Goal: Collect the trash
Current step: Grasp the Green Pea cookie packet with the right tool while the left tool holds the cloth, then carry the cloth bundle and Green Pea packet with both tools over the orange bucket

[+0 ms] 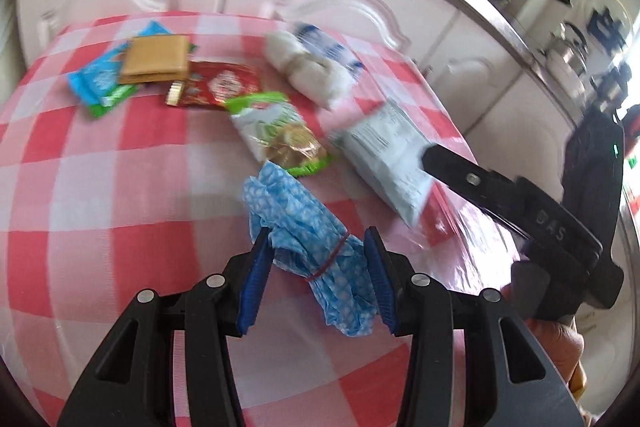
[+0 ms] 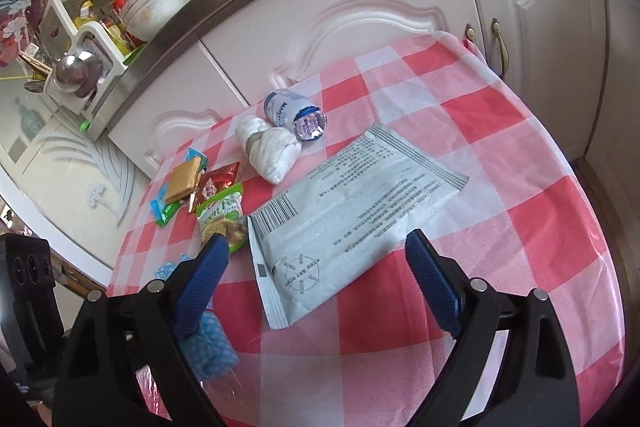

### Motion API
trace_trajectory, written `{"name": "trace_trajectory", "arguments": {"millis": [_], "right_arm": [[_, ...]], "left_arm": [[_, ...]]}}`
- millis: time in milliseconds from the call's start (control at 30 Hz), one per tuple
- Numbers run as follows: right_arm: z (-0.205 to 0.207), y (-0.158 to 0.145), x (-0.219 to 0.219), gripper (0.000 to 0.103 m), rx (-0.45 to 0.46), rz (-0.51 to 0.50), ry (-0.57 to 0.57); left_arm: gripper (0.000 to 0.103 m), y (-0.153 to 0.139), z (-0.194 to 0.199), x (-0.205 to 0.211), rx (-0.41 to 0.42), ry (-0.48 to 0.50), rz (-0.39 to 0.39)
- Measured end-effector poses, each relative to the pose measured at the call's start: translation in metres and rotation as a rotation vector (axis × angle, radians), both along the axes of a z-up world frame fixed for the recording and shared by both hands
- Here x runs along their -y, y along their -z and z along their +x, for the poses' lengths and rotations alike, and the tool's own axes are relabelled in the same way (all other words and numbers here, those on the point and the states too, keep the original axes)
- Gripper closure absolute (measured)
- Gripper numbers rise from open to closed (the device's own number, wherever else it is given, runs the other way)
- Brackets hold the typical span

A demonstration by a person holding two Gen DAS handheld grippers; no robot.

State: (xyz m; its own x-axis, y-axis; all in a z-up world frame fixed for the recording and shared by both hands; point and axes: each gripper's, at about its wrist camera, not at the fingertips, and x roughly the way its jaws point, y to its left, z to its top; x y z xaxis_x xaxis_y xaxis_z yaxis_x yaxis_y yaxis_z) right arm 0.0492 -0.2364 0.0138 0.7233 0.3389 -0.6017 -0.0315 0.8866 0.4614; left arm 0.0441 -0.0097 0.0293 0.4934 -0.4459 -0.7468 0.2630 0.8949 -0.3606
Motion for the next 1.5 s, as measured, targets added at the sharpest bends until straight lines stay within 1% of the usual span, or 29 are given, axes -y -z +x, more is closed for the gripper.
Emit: {"name": "trace_trajectory", "arguments": {"millis": [167,267,433,533,700,833,933,967,1033,1067,1300,1500], "right_arm": [[0.000,-0.013,-0.029,0.013,0.058,-0.014,-0.125],[0.006,-0.018,-0.054,0.013,0.067,-0.048,-0.201],[0.020,-0.021,-0.088,0.013,0.077,-0.126,-0.260],[0.032,-0.016,-0.100,0.013,0.057,-0.135,-0.280],[0.053,-0.008,-0.114,0.021,0.008,-0.184,-0.299],[0.064,-0.005,-0.124,0.025,-0.009,-0.261,-0.318],[0.068,0.001,-0.134,0.036,-0.017,-0.338,-0.340],[0.069,0.003,-0.136,0.042,-0.015,-0.362,-0.343],[0.069,0.006,-0.140,0.049,-0.010,-0.394,-0.347],[0.070,0.007,-0.141,0.054,-0.012,-0.403,-0.351],[0.069,0.010,-0.139,0.064,-0.016,-0.389,-0.343],[0.059,0.004,-0.136,0.066,0.004,-0.356,-0.313]], "left_arm": [[0.055,-0.006,-0.007,-0.035,0.011,-0.086,-0.023],[0.056,-0.009,-0.014,-0.052,0.018,-0.113,-0.033],[0.056,-0.015,-0.032,-0.082,0.032,-0.152,-0.062],[0.055,-0.017,-0.042,-0.099,0.038,-0.168,-0.072],[0.055,-0.016,-0.051,-0.126,0.042,-0.196,-0.089],[0.055,-0.014,-0.054,-0.143,0.043,-0.216,-0.114],[0.055,-0.012,-0.055,-0.152,0.044,-0.223,-0.127],[0.055,-0.012,-0.056,-0.154,0.045,-0.225,-0.128],[0.055,-0.011,-0.057,-0.158,0.045,-0.224,-0.131],[0.055,-0.010,-0.058,-0.159,0.045,-0.224,-0.133],[0.055,-0.006,-0.065,-0.169,0.042,-0.229,-0.155],[0.055,-0.005,-0.072,-0.176,0.047,-0.237,-0.162]]}}
